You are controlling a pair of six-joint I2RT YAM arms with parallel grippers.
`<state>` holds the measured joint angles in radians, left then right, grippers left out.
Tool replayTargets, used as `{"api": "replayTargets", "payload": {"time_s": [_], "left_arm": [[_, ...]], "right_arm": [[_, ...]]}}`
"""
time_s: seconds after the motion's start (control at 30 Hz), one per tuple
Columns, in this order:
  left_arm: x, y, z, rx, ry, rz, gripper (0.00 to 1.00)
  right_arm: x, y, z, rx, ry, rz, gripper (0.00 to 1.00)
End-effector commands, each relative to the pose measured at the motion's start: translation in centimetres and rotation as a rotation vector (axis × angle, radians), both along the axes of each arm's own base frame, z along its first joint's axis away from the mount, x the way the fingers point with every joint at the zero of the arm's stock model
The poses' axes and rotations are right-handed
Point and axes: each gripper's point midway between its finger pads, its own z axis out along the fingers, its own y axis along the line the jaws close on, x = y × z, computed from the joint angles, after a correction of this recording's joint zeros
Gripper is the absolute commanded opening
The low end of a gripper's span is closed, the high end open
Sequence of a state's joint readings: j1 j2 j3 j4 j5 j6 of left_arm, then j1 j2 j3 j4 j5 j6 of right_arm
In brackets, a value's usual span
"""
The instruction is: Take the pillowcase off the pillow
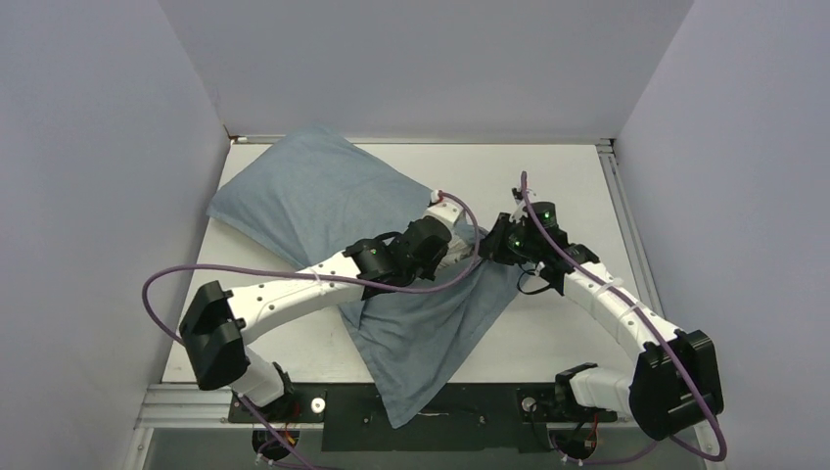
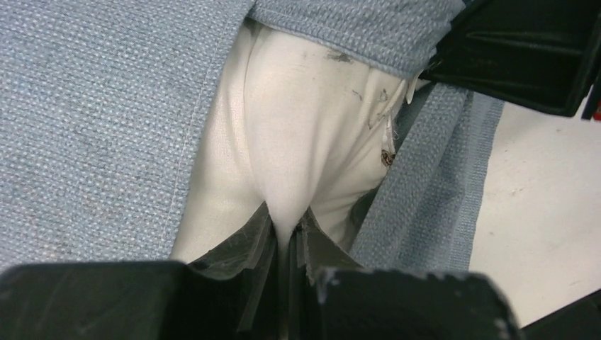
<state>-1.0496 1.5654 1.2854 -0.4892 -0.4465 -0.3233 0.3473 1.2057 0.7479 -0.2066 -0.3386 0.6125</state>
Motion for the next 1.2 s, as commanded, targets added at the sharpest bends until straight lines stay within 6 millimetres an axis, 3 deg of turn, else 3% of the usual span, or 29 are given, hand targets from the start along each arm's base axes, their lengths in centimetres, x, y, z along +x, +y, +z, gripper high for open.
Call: {"api": "replayTargets", "payload": {"time_s": [0.0,0.27,0.4,0.6,0.87,1.07,1.17], "left_arm": [[-0.2,3.6,2.8,-0.026,-0.003,0.006,0.0],[1.0,7.6,4.6,-0.105,-0.035,0.051,0.0],[1.3,8.9,5.7,-0.181,-0.058,0.059,0.0],[3.1,9.9,8.0,-0.289,-0.088,0.075,0.0],[7.2,7.9,10.9,-0.396,-0.099,0.056,0.0],[9.5,5.8,12.3,-0.429,-0.1,0.029,0.0],[10.1,4.9,12.4,-0.448,-0.084,0.017,0.0]], "right_arm": [[2.5,-2.1,1.6,-0.111,-0.026,-0.057,0.05],[4.9,-3.1,5.3,-0.143,-0.043,-0.089,0.05],[5.8,-3.9,4.9,-0.165,-0.018,-0.093,0.05],[5.9,-3.3,3.4,-0.151,0.009,-0.062,0.05],[5.1,-2.4,2.5,-0.137,-0.003,-0.012,0.09],[4.7,-1.2,6.3,-0.163,-0.142,0.045,0.24],[3.9,0.1,8.6,-0.19,-0.238,0.105,0.38]]}}
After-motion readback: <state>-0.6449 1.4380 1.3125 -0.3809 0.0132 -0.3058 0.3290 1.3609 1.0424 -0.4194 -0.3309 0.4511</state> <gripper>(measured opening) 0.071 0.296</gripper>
